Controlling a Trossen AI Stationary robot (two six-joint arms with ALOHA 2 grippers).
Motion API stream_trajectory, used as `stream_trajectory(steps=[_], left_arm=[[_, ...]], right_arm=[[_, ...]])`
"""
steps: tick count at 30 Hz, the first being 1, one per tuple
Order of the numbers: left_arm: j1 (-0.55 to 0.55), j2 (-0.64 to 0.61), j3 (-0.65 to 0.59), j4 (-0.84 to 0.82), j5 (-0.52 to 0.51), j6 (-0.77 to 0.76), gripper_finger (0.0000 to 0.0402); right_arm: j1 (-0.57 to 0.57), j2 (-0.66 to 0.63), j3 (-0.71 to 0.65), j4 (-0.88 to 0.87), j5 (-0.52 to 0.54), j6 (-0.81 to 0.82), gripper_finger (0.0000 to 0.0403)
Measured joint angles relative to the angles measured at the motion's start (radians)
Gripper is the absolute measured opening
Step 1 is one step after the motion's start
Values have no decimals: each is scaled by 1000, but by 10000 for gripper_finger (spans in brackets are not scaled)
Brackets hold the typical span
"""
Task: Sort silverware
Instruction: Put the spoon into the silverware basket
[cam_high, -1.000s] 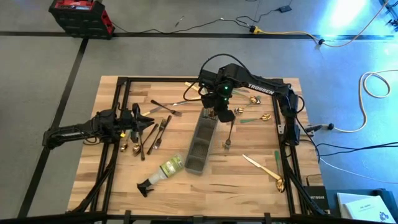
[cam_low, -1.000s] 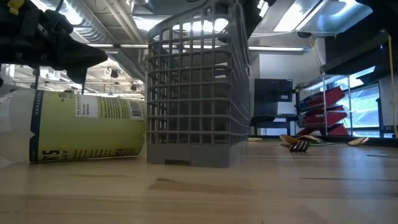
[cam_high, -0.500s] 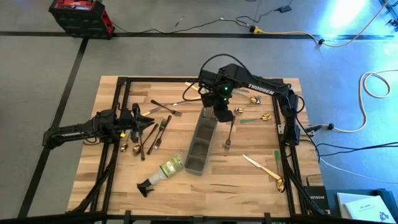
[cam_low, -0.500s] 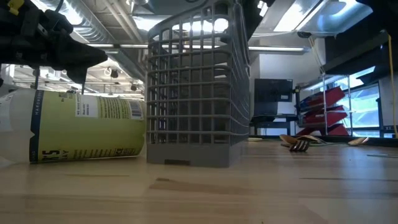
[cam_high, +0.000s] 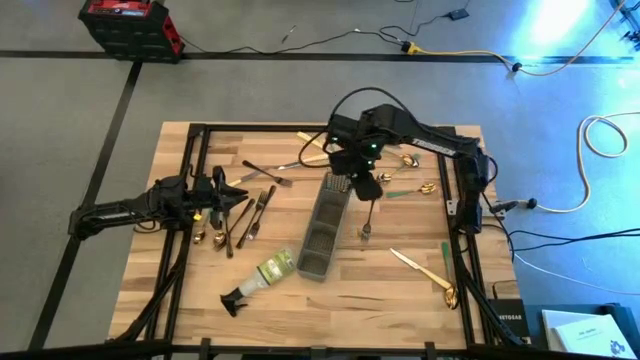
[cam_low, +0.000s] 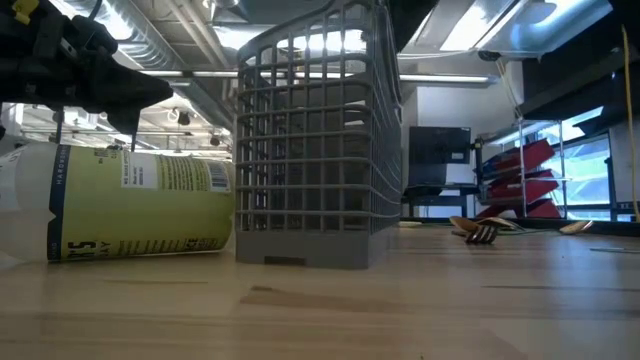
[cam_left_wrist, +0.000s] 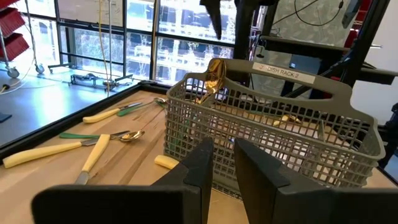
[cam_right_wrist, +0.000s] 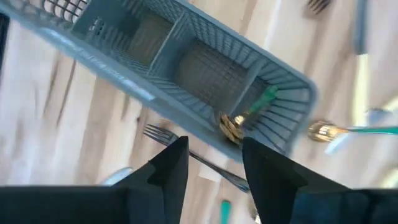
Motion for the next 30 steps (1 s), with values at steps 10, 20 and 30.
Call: stream_trajectory(steps=[10,20,30], left_arm=[[0,0,0,0,0,0,51],[0,0,0,0,0,0,51],[0,0,0,0,0,0,51]], right_arm=[[4,-190,-43,1,165,91,136],[-78,-338,-346,19,163,133,127],[-328,-453,-780,378,191,200,99]])
